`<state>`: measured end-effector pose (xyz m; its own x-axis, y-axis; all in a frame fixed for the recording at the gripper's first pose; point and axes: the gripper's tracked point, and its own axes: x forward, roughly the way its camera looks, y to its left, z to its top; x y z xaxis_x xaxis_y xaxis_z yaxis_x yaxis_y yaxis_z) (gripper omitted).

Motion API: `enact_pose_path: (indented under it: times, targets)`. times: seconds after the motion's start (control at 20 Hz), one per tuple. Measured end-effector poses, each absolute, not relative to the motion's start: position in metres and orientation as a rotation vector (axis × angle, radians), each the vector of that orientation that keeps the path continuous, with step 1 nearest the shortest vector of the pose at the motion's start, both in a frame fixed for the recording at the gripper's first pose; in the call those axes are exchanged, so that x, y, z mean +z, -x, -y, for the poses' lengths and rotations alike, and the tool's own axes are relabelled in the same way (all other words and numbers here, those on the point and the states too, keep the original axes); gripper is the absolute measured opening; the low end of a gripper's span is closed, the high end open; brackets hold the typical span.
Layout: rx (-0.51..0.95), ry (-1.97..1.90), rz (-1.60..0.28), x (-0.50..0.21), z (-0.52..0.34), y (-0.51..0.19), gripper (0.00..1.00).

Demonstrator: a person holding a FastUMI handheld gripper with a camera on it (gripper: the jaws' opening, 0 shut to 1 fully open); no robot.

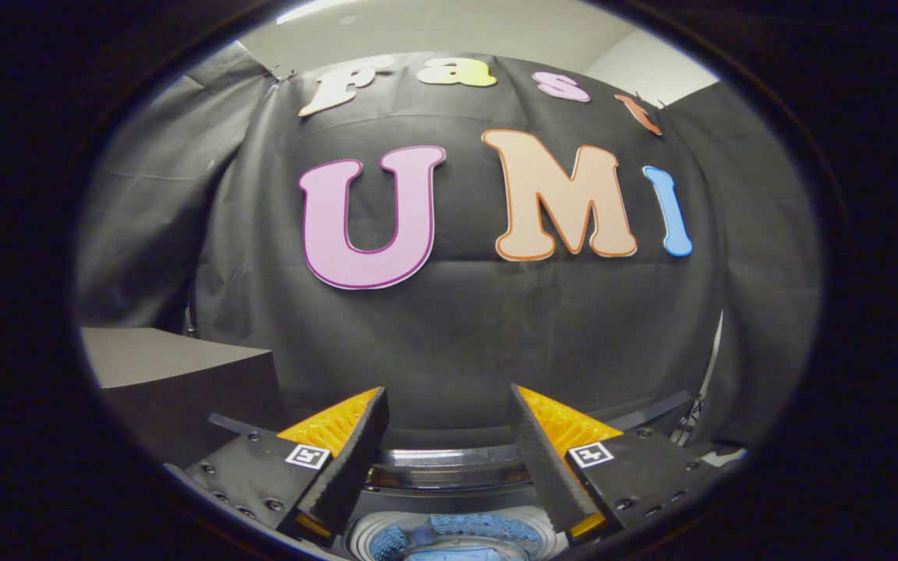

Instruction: Put the clothes into the washing machine and then close the washing machine lid.

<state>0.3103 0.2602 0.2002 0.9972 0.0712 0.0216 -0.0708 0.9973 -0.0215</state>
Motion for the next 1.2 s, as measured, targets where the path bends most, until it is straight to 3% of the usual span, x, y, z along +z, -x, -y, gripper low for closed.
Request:
enact_pose_path:
  times: [0.6,1.2]
  targets:
    - [0.027,0.000,-0.040,0.174,-0.232,-0.295,0.96]
    - [0.035,-0.028,-0.059,0.186,-0.214,-0.208,0.96]
